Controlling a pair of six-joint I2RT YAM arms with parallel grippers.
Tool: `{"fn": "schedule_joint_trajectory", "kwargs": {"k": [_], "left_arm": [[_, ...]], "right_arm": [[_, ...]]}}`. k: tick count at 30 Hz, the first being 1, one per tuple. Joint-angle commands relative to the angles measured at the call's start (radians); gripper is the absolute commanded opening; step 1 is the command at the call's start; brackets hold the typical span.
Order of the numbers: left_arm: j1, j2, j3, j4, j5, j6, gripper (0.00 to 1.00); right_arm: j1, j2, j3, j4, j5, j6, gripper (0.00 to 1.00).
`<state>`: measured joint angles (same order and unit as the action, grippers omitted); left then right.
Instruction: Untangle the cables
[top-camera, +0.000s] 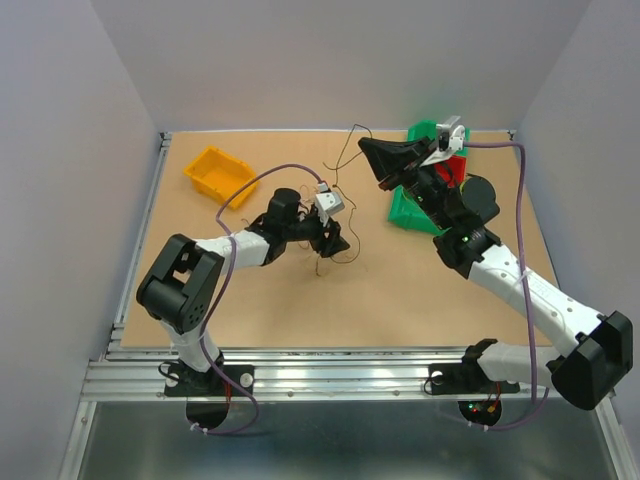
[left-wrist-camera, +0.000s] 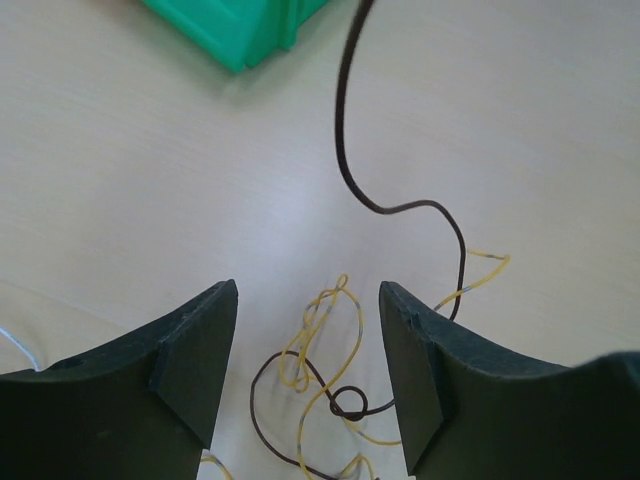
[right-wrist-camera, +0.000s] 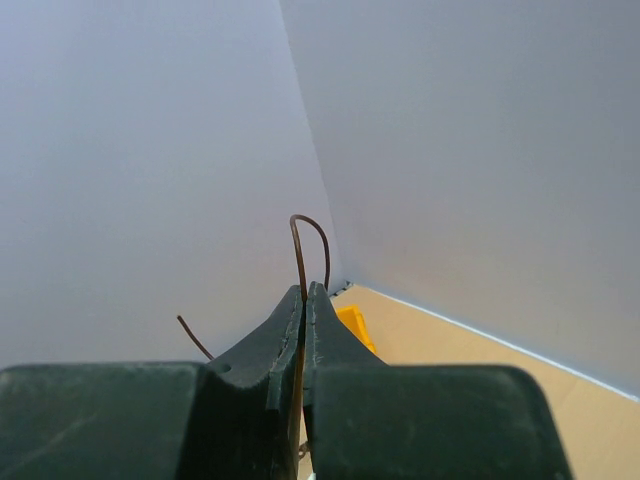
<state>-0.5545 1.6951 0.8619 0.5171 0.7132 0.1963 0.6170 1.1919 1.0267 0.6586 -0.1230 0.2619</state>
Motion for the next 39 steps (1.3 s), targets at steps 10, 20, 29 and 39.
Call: {"fn": "schedule_joint_trajectory", "kwargs": {"k": [10,20,29,39], "left_arm": [[-0.001,0.014,0.126,0.07,0.167,-0.139,0.66],[-0.002,0.064,0.19,0.106,0.181,-0.264,0.42],[-0.001,-0.025,0.175,0.106,0.193,-0.261,0.13],[0.079,-0.116,0.138,0.078,0.118,-0.236,0.0]], "right_arm": [[0.007,-0.008,0.016,0.102,0.008,-0.01,0.0],[0.007,0.008,0.009,0.127,0.005,-0.015,0.0],[0.009,-0.023,-0.063,0.136,0.025,0.003,0.01],[0.007,-0.116,-0.204,0.133,0.136,-0.007,0.0]]}}
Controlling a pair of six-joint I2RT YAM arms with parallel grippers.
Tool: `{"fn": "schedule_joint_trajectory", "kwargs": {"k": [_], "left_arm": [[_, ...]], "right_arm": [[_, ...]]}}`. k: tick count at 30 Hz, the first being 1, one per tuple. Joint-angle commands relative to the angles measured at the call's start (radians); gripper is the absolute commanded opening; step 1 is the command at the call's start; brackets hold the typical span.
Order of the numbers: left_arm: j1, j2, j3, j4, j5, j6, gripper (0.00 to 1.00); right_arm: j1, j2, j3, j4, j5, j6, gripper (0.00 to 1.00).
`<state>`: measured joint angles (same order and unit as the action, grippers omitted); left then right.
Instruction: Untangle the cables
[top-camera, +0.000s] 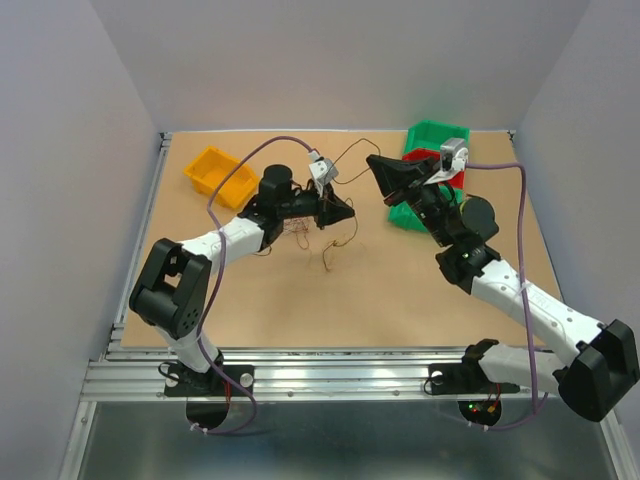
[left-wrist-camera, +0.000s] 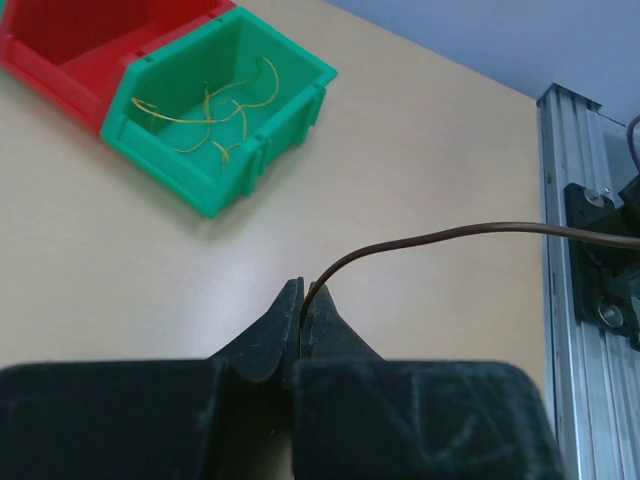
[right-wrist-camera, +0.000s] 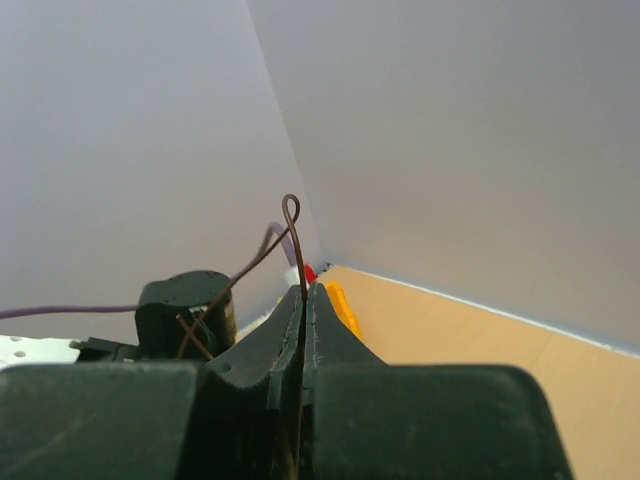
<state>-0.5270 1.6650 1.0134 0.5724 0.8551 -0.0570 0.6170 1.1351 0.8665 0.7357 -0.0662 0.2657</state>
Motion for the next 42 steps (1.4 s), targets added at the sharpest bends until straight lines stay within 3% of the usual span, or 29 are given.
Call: {"fn": "schedule_joint_trajectory", "kwargs": {"k": [1,4,8,18,20,26,30,36,42], "left_arm": [[0.079,-0.103,-0.021,0.018,-0.025,0.016,0.0],[0.128,-0.123,-0.03,0.014,-0.022,0.013,0.0],[0.212,-0.165,-0.05,0.001,0.021,0.02,0.0],[0.219,-0.284,-0.111,-0.043,-0.025,0.146,0.0],[0.219,-0.301,-0.118,-0.043,-0.028,0.149,0.0],[0.219,-0.301,-0.118,-0.054,-0.021,0.16,0.0],[0.219,-0.278,-0.096,-0.069,-0.002,0.152,0.0],[0.22,-0.246,-0.075,-0.094,0.025,0.146,0.0],[0.219,-0.241,-0.068,-0.097,0.041,0.14,0.0]], "right_arm": [[0.007,-0.066,-0.056,0.045,0.123,-0.028,0.01],[0.007,-0.06,-0.055,-0.001,0.146,-0.06,0.0],[0.007,0.086,0.103,-0.22,0.036,-0.134,0.01],[-0.019,0.396,0.272,-0.337,-0.055,-0.192,0.01],[-0.042,0.428,0.281,-0.344,-0.165,-0.2,0.01],[-0.163,0.489,0.234,-0.204,-0.585,-0.134,0.02],[-0.165,0.534,0.233,-0.155,-0.725,-0.18,0.06],[-0.164,0.586,0.239,-0.082,-0.885,-0.164,0.13],[-0.151,0.595,0.23,-0.027,-0.906,-0.154,0.18]]}}
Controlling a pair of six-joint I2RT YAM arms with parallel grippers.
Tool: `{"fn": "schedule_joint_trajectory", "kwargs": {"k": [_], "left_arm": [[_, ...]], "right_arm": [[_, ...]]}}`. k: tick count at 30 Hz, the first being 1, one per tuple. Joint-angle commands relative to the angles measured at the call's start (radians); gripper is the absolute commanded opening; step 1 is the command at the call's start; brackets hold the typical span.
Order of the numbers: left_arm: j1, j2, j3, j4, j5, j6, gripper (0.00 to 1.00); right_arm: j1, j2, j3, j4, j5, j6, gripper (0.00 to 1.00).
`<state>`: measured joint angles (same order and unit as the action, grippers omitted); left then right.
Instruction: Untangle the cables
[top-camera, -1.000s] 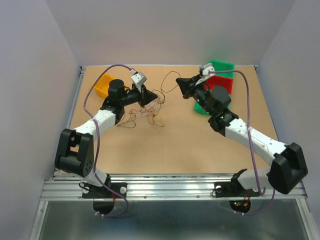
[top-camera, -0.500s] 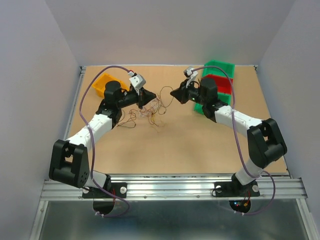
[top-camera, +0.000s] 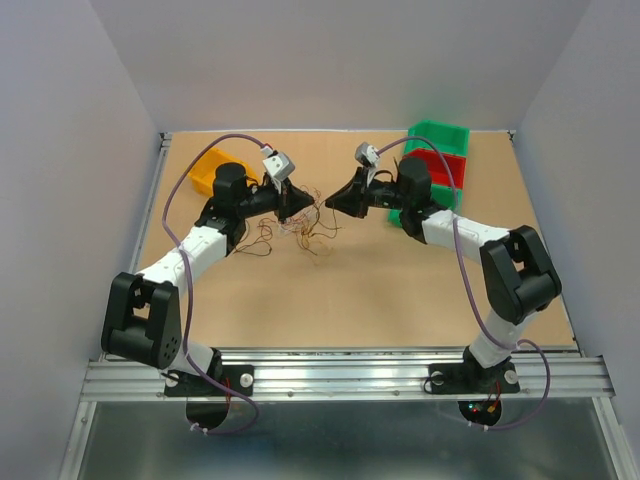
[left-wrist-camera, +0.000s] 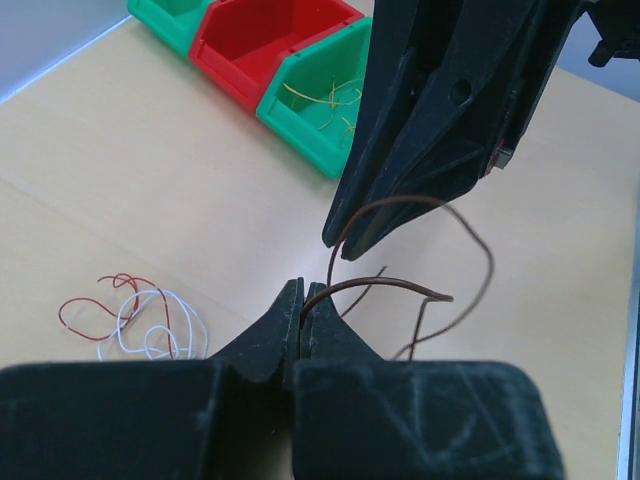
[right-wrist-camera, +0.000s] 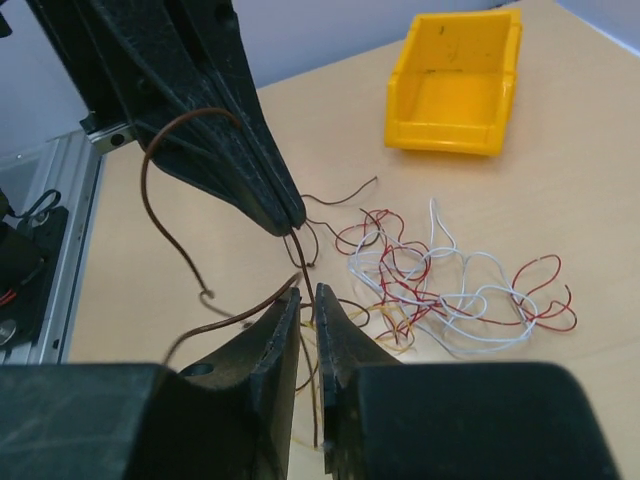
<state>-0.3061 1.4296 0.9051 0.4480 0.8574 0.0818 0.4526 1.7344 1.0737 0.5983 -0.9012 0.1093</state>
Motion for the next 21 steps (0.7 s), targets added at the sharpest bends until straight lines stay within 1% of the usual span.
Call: {"fn": "schedule_joint_trajectory", "kwargs": {"k": [1,4,12,14,18,21], "left_arm": [[-0.001,-0.008,0.04,0.027,0.042,-0.001,0.0],[-0.002,-0.001,0.043,0.023,0.061,-0.004,0.0],[-0.002,-0.008,0.048,0.012,0.075,-0.002,0.0],[-0.002,-0.009,0.048,0.011,0.075,-0.002,0.0],[-0.002,-0.014,0.049,0.009,0.077,-0.001,0.0],[-0.002,-0.015,0.049,0.004,0.083,-0.001,0.0]], "right_arm": [[0.018,-0.003,0.023,0.11,-0.064,0.003,0.18],[0.026,0.004,0.028,0.109,-0.038,0.004,0.18],[0.032,0.024,0.045,0.095,-0.048,-0.002,0.31],[0.034,0.022,0.042,0.09,-0.051,-0.011,0.36],[0.035,0.025,0.043,0.081,-0.087,-0.019,0.43],[0.043,0.042,0.066,0.071,-0.119,-0.023,0.44]]}}
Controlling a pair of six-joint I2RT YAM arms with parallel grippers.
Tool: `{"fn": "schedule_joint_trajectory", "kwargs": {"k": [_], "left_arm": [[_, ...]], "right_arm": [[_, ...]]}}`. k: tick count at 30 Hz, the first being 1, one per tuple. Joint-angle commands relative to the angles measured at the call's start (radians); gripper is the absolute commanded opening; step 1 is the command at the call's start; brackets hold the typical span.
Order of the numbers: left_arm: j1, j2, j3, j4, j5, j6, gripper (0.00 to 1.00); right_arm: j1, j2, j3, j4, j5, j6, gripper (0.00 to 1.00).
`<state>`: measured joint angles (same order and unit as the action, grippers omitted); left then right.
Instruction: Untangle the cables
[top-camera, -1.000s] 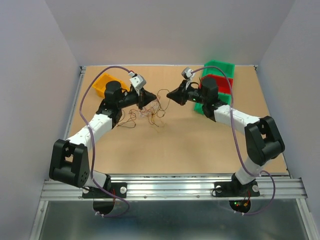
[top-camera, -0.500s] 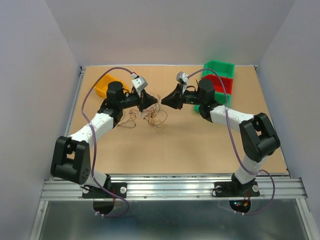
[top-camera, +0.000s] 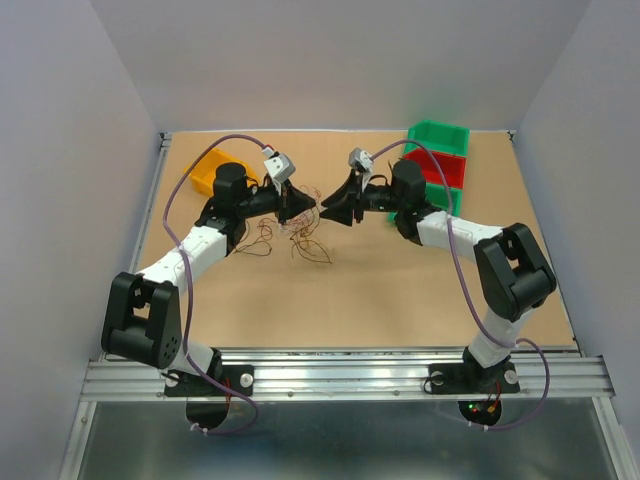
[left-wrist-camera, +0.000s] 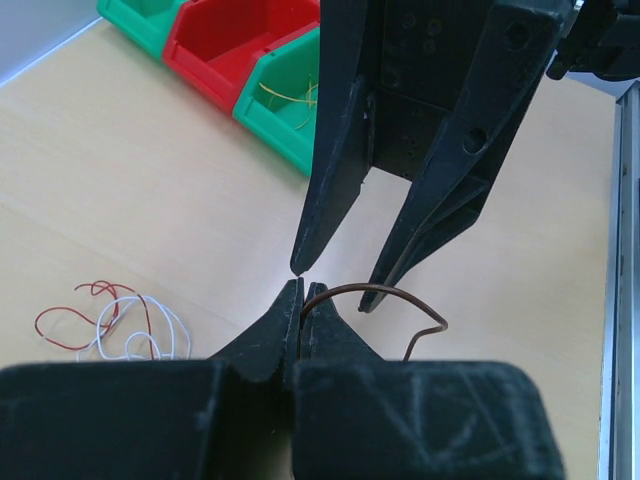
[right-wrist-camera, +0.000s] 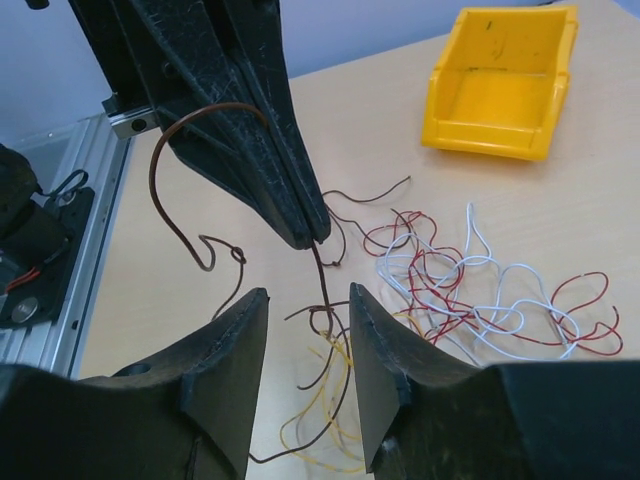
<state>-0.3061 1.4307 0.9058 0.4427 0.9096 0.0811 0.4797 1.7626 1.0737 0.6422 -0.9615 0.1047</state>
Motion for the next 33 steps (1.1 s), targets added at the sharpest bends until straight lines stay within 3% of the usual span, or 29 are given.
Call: {"fn": "schedule_joint_trajectory", "kwargs": {"k": [1,7,11,13,14,15,24,26,29,30,33], "left_arm": [[-0.002,-0.018,0.05,0.01,0.029,0.0,0.0],[-0.001,-0.016,0.053,0.005,0.032,0.0,0.0],[-0.002,-0.013,0.054,0.002,0.035,0.0,0.0],[-0.002,-0.013,0.056,0.002,0.034,0.002,0.0],[-0.001,-0.012,0.054,0.001,0.032,0.002,0.0],[-0.002,-0.015,0.054,0.001,0.032,0.003,0.0],[0.001,-0.021,0.054,-0.001,0.041,0.0,0.0],[0.001,-0.018,0.054,-0.001,0.046,-0.004,0.0],[0.001,-0.016,0.054,-0.001,0.046,-0.004,0.0],[0.001,-0.016,0.056,-0.001,0.045,-0.004,0.0],[0.001,-0.023,0.053,0.002,0.045,-0.003,0.0]], "right_arm": [[0.019,0.018,0.066,0.019,-0.065,-0.025,0.44],[0.034,0.037,0.097,-0.038,-0.054,-0.063,0.48],[0.051,0.051,0.109,-0.035,-0.089,-0.072,0.59],[0.06,0.049,0.104,-0.032,-0.098,-0.083,0.78],[0.068,0.044,0.098,-0.029,-0.1,-0.095,1.0],[0.071,0.038,0.092,-0.029,-0.097,-0.096,1.0],[0.079,-0.014,0.045,-0.029,-0.083,-0.143,1.0],[0.082,-0.003,0.058,-0.021,-0.072,-0.128,0.96],[0.088,0.02,0.078,0.013,-0.034,-0.077,0.8],[0.089,0.031,0.084,0.025,-0.017,-0.054,0.69],[0.089,0.047,0.1,0.05,-0.006,-0.017,0.49]]}}
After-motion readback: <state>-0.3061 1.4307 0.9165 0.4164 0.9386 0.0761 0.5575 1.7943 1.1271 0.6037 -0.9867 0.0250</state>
